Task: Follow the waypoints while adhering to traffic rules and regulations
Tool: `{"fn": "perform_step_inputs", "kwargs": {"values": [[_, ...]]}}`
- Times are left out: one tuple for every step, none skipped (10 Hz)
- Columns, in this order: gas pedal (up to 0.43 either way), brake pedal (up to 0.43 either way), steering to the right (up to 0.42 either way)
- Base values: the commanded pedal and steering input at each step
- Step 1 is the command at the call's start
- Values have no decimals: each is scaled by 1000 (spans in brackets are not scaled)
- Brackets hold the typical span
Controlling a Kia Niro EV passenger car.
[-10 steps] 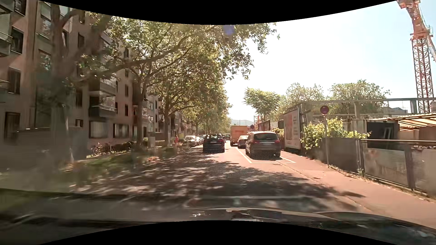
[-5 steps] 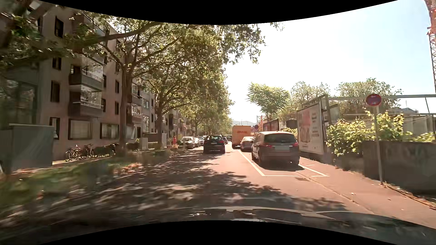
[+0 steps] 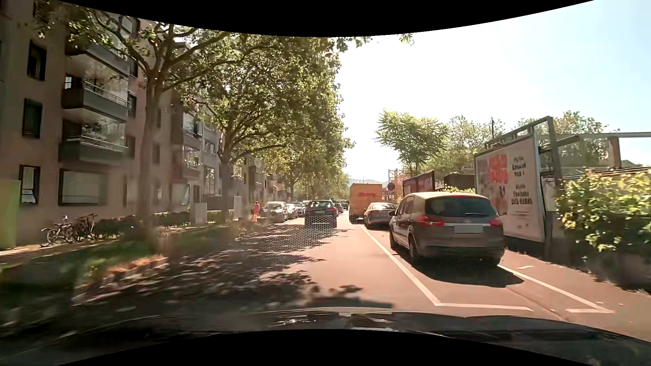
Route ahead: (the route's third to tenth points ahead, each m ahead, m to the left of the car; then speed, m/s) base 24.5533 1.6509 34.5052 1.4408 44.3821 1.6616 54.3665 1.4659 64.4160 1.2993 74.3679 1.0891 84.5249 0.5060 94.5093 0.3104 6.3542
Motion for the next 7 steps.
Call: {"fn": "perform_step_inputs", "kwargs": {"values": [[87, 0, -9], [87, 0, -11], [87, 0, -12], [87, 0, -13], [87, 0, -13], [87, 0, -13], [87, 0, -13]]}}
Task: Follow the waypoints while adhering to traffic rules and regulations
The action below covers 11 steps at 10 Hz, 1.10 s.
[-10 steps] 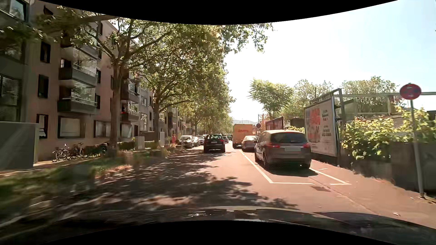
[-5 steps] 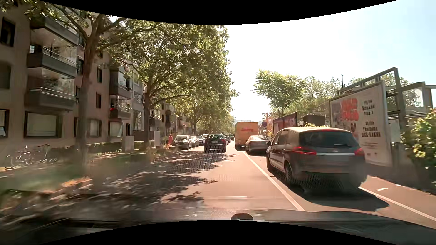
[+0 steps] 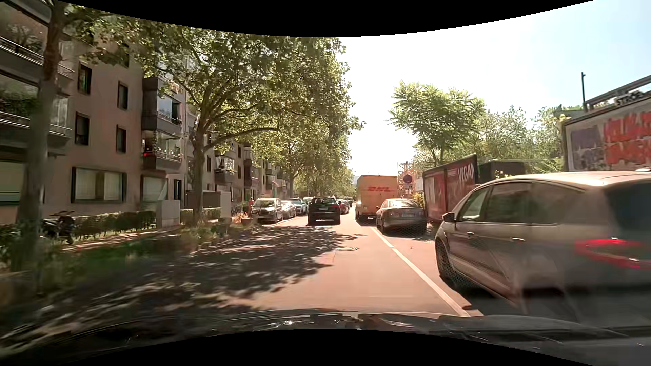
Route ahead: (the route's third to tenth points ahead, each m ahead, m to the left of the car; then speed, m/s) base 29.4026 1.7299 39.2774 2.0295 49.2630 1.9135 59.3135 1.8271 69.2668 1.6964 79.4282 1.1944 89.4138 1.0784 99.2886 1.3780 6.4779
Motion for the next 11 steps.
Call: {"fn": "perform_step_inputs", "kwargs": {"values": [[87, 0, -12], [87, 0, -11], [87, 0, -11], [87, 0, -11], [87, 0, -11], [87, 0, -12], [87, 0, -11], [87, 0, -11], [87, 0, -11], [79, 0, -9], [59, 0, -9]]}}
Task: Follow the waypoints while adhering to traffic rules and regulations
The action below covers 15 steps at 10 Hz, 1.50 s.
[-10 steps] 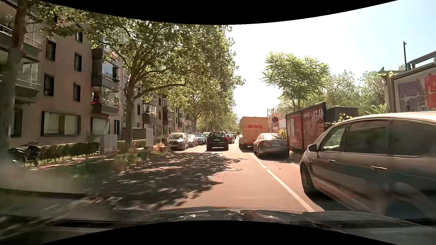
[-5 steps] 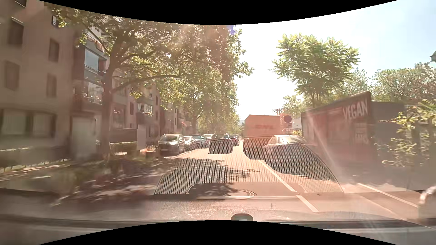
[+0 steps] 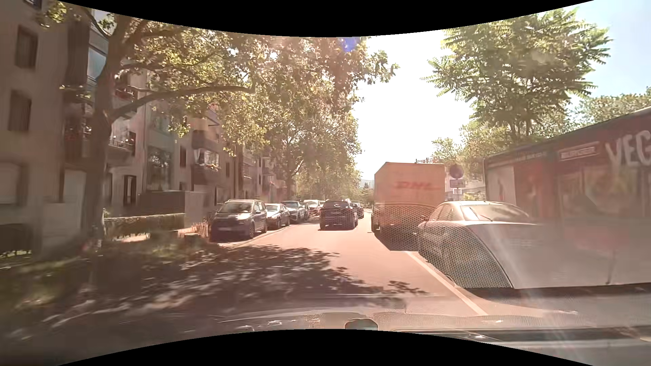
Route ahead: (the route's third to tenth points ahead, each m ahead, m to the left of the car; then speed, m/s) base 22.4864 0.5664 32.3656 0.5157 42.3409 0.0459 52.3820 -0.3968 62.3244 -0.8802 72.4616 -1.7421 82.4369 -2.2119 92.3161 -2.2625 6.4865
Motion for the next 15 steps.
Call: {"fn": "perform_step_inputs", "kwargs": {"values": [[39, 0, -7], [28, 0, -4], [28, 0, -3], [20, 0, -3], [20, 0, -3], [20, 0, -3], [20, 0, -3], [20, 0, -3], [20, 0, -3], [20, 0, -2], [20, 0, -2], [20, 0, -2], [20, 0, -2], [20, 0, 0], [20, 0, 1]]}}
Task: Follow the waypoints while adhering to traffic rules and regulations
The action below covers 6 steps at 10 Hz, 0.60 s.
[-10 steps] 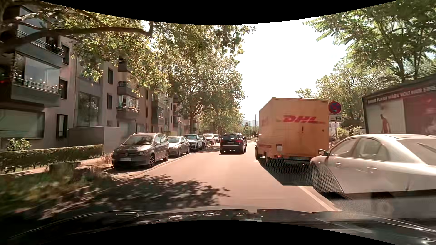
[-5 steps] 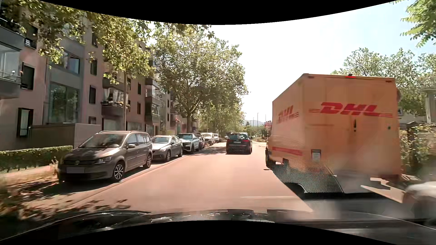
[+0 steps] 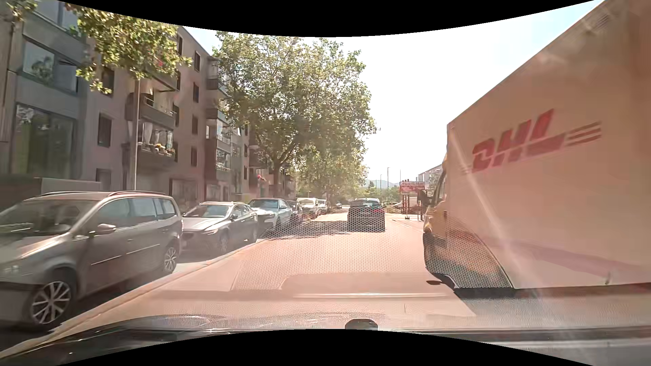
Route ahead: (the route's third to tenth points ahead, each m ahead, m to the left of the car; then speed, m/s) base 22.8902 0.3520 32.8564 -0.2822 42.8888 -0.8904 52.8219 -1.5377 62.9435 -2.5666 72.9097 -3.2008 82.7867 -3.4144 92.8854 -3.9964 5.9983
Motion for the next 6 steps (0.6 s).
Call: {"fn": "perform_step_inputs", "kwargs": {"values": [[20, 0, 3], [20, 0, 6], [20, 0, 16], [20, 0, 27], [20, 0, 42], [20, 0, 52]]}}
